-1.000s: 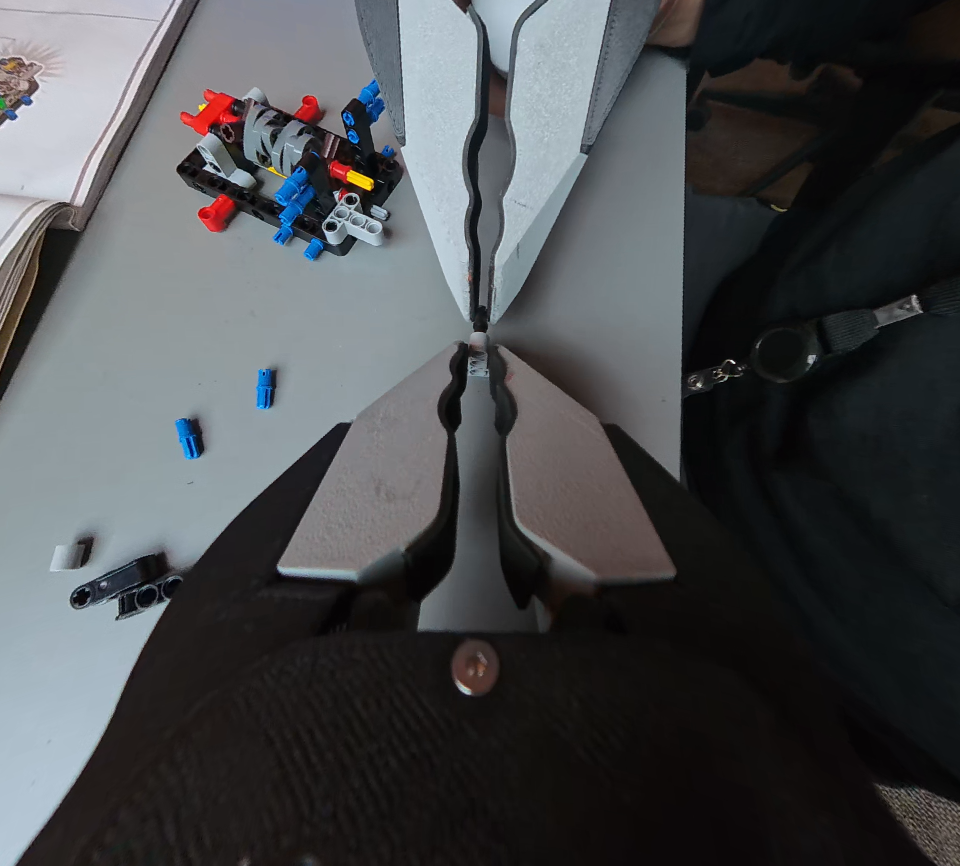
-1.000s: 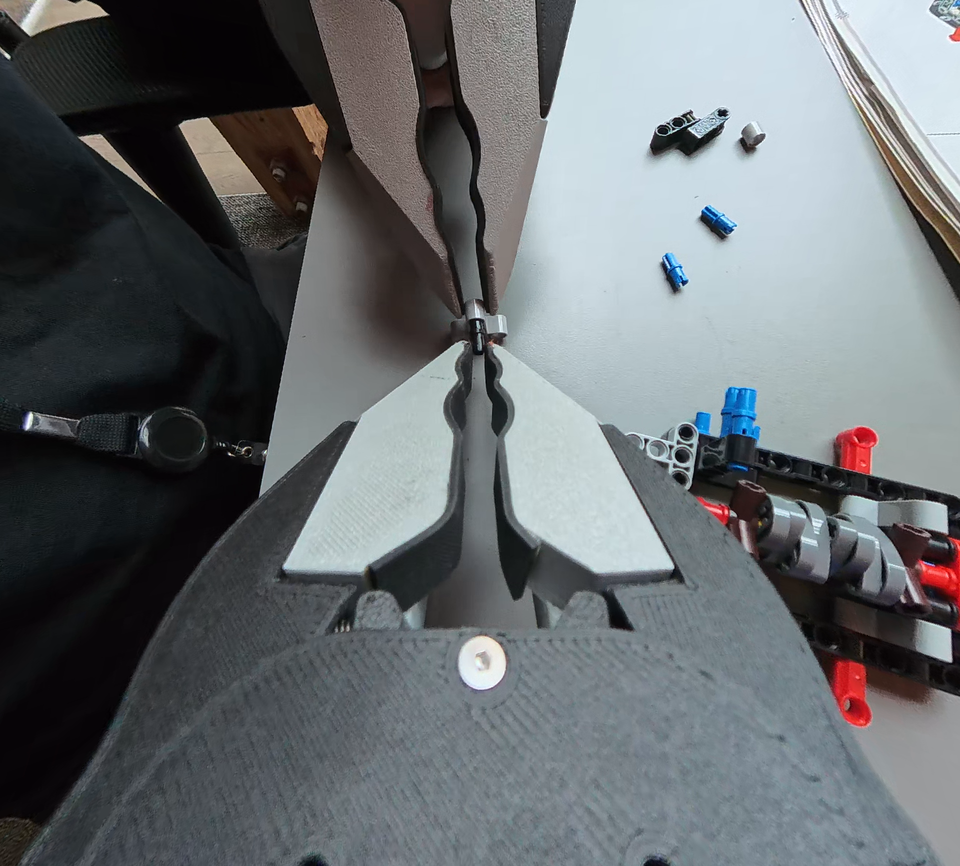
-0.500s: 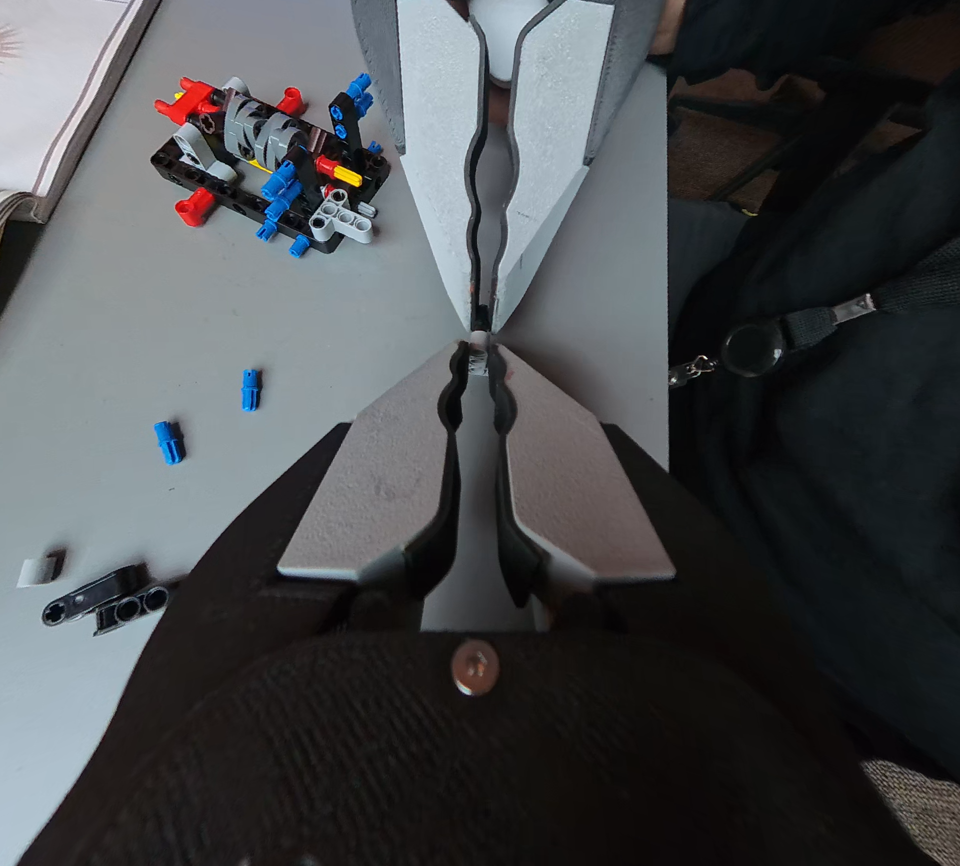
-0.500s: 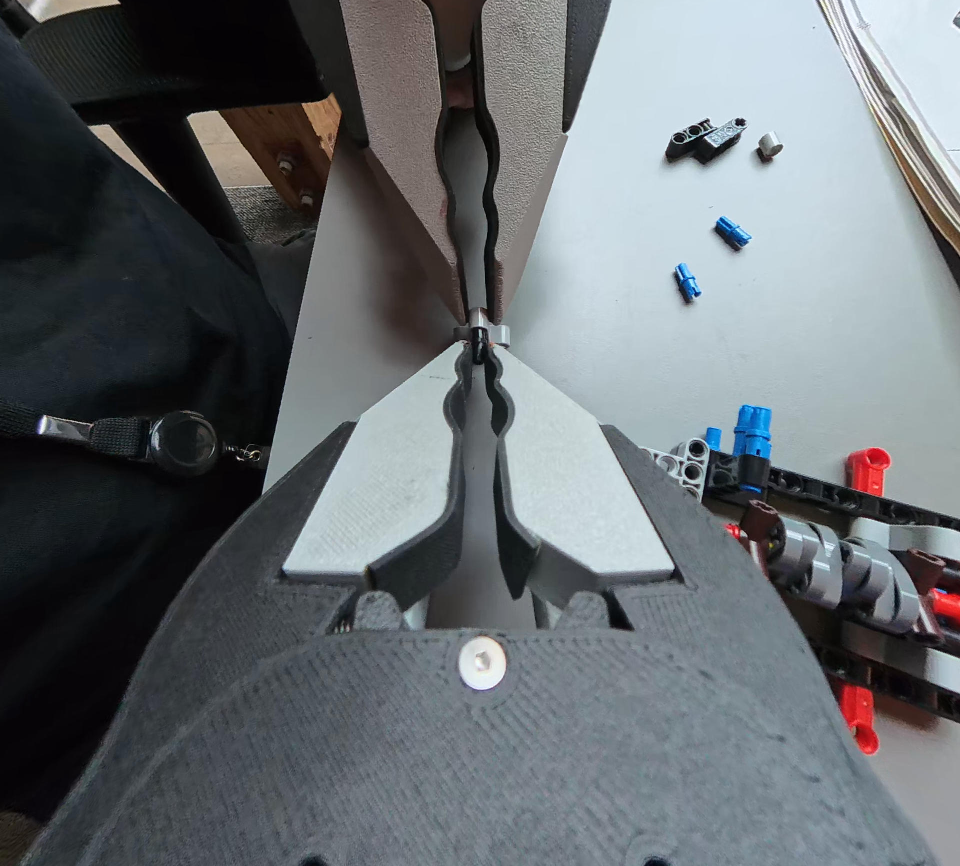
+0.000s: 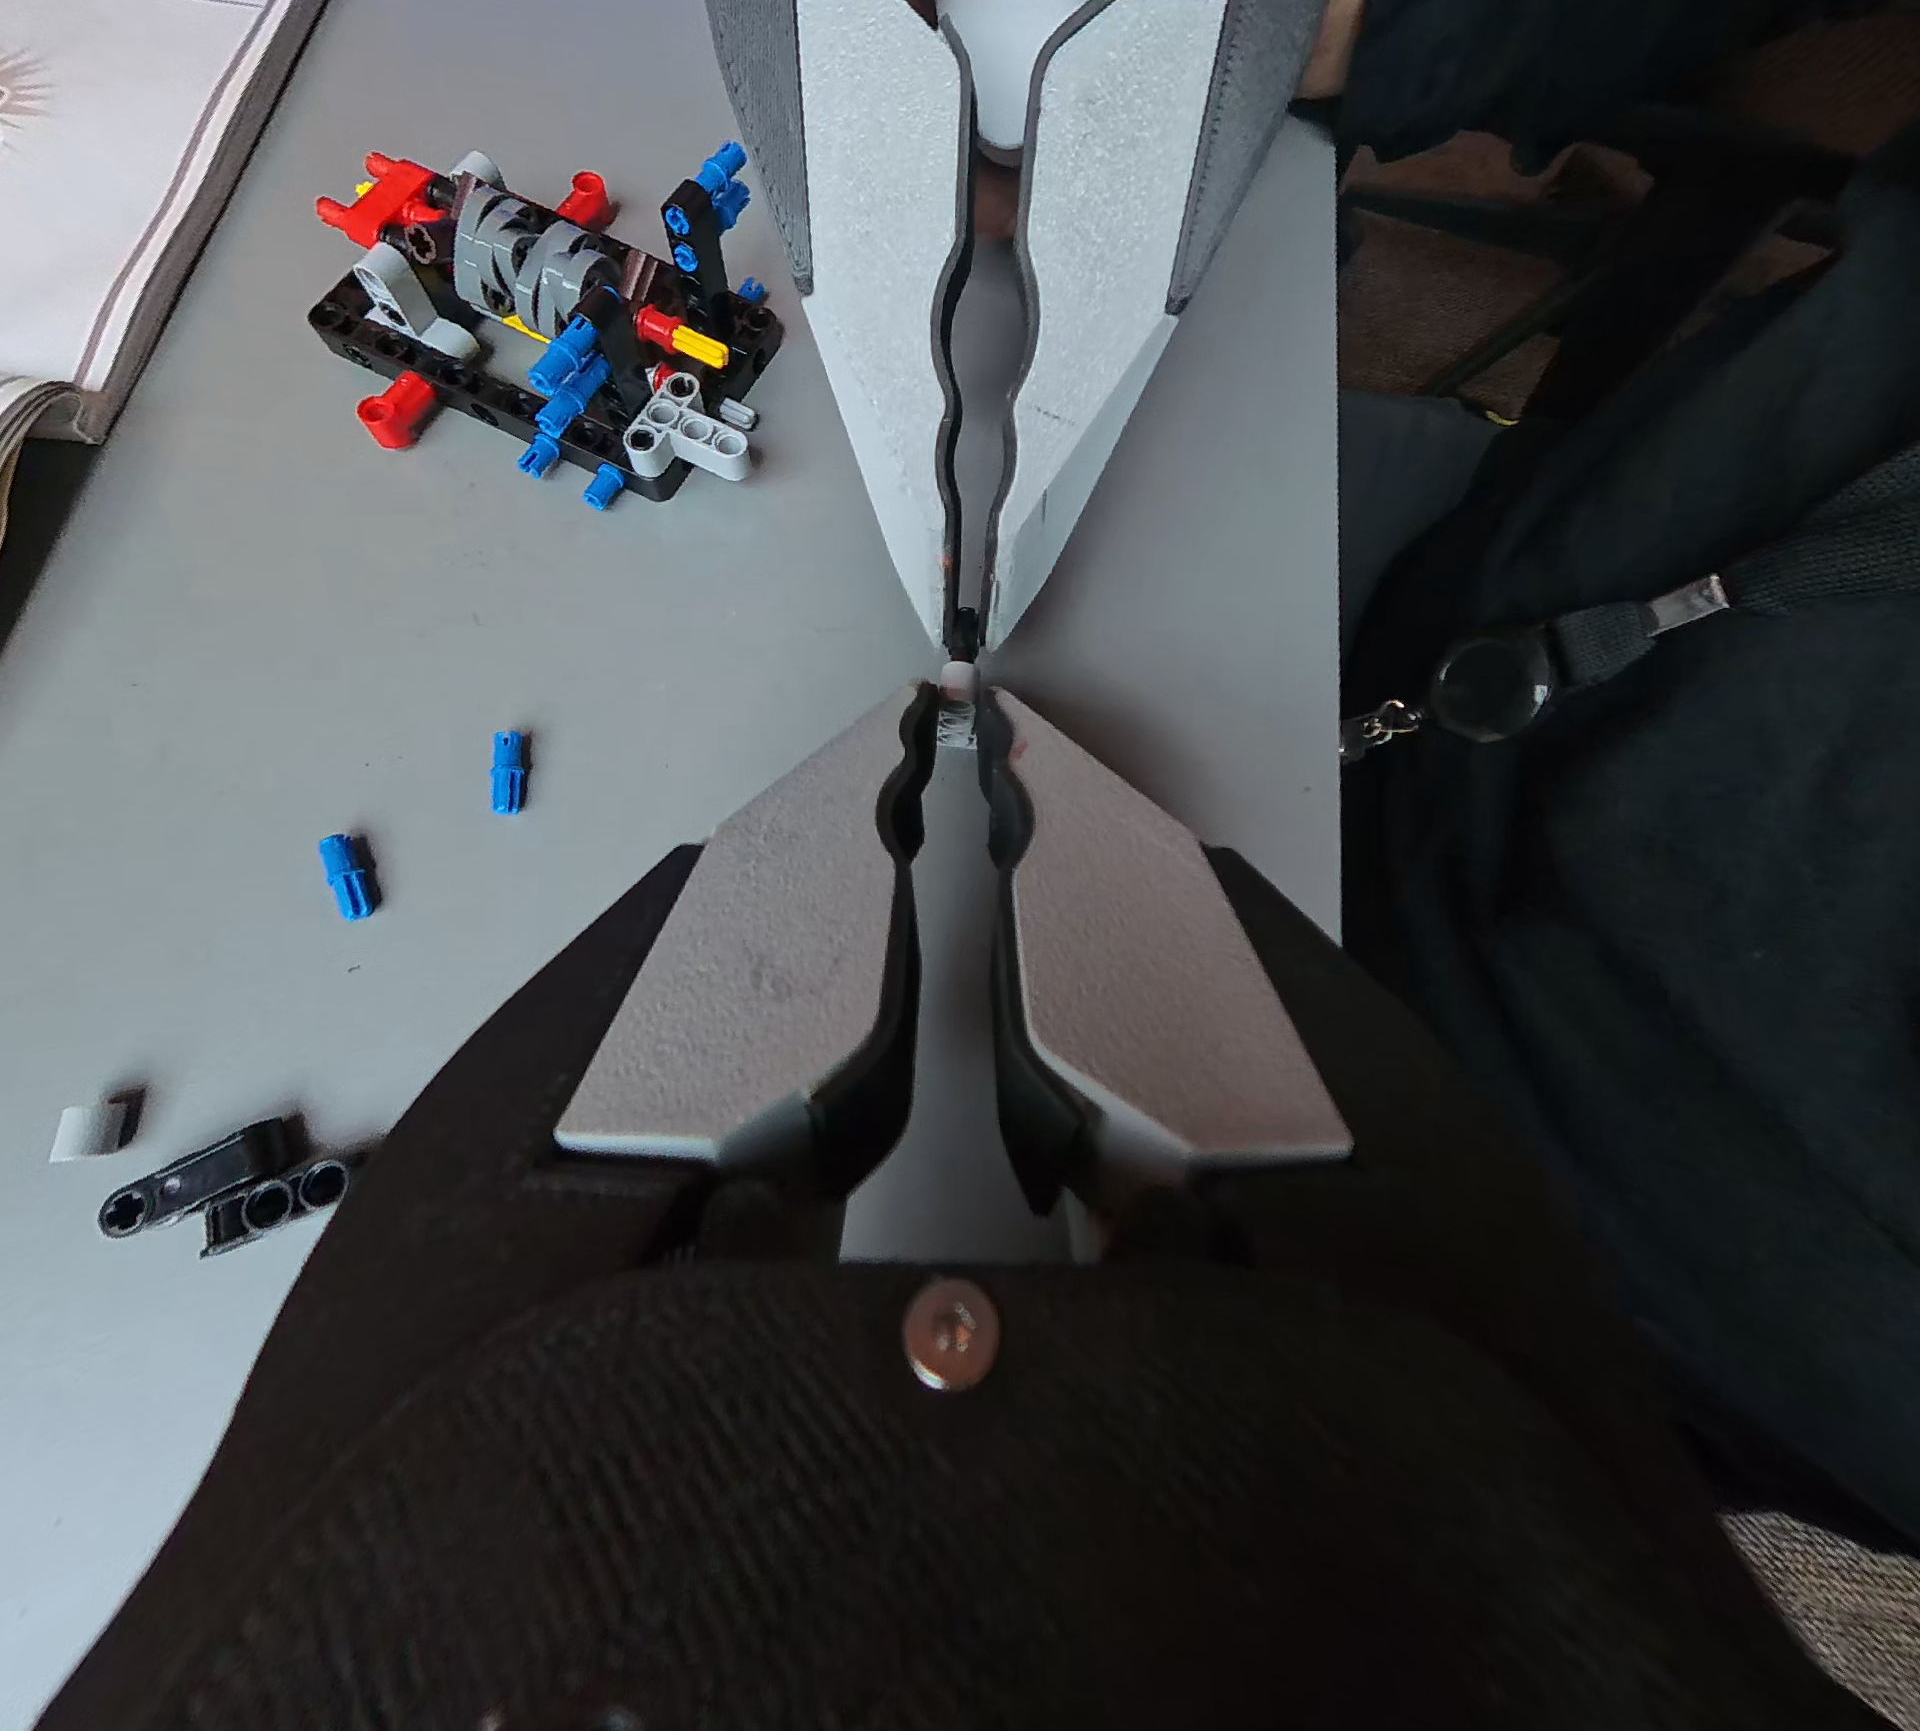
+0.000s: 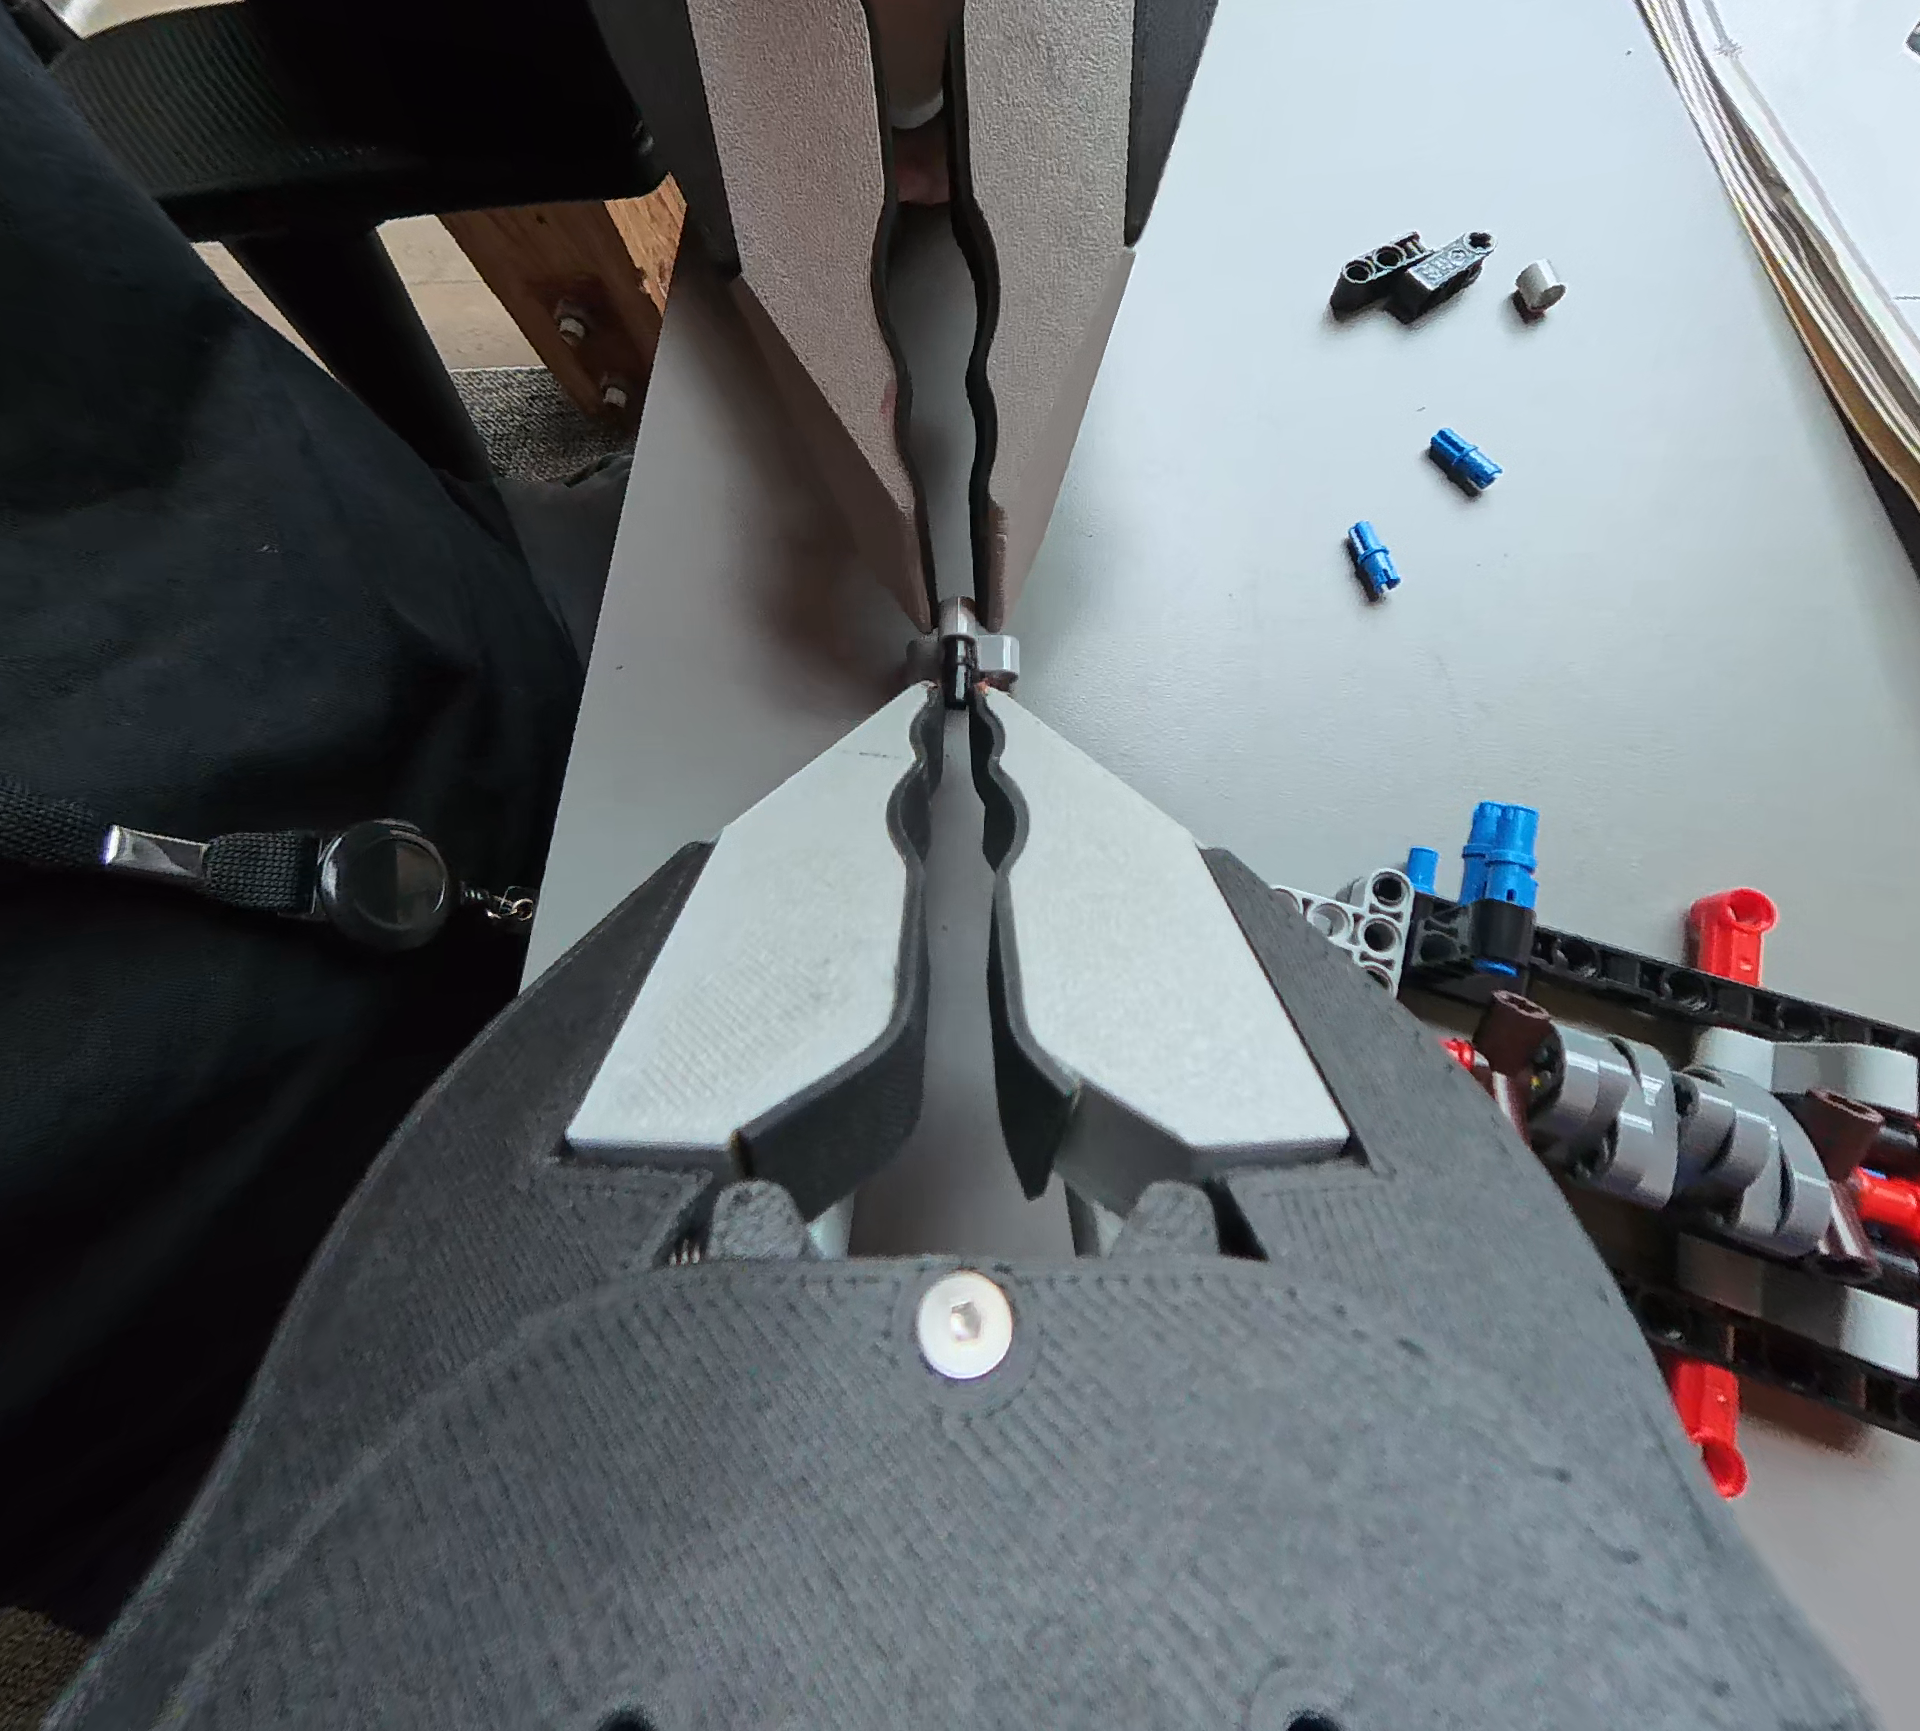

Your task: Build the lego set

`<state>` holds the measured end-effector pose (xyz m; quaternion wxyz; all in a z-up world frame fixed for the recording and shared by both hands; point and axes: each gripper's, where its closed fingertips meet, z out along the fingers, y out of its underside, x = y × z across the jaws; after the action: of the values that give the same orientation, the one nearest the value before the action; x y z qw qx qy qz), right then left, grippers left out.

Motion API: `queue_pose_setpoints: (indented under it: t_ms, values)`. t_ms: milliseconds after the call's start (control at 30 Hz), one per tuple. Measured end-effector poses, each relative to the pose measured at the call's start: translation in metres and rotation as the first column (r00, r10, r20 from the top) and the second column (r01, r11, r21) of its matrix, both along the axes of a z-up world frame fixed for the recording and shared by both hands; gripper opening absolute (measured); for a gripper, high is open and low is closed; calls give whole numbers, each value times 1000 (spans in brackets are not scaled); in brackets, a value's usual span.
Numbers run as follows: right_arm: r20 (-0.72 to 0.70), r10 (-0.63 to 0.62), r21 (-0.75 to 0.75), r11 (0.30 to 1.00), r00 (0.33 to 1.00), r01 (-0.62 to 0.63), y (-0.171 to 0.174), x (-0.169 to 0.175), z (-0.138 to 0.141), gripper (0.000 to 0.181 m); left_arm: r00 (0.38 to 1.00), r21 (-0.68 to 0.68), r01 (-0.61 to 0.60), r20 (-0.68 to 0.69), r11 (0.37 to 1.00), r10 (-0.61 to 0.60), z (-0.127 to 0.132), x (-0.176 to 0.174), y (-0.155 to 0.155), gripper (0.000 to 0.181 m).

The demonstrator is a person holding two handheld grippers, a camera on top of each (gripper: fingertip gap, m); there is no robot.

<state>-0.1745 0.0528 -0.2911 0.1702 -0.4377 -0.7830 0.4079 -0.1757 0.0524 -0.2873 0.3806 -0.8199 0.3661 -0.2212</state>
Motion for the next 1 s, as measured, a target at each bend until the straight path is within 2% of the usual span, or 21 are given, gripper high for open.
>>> queue_pose_setpoints:
  t_ms: [433, 567, 767, 867, 1000]
  values:
    - [12, 19, 25, 999, 1000, -20, 0, 2, -3, 0, 999, 46, 28, -41, 999, -26, 0, 6, 2, 4]
    - [44, 28, 101, 994, 999, -33, 0, 3, -13, 1, 998, 53, 40, -60, 998, -37, -2, 10, 4, 5]
    - [-1, 24, 53, 998, 1000, -24, -1, 0, -5, 1, 999, 46, 36, -31, 998, -35, 0, 4, 2, 5]
    - [-27, 0, 25, 1000, 1000, 1, 2, -2, 1, 14, 999, 15, 27, -21, 1000, -27, 0, -4, -2, 5]
    - [-29, -27, -20, 999, 999, 26, 5, -4, 5, 20, 999, -2, -29, 30, 1000, 30, 3, -12, -4, 5]
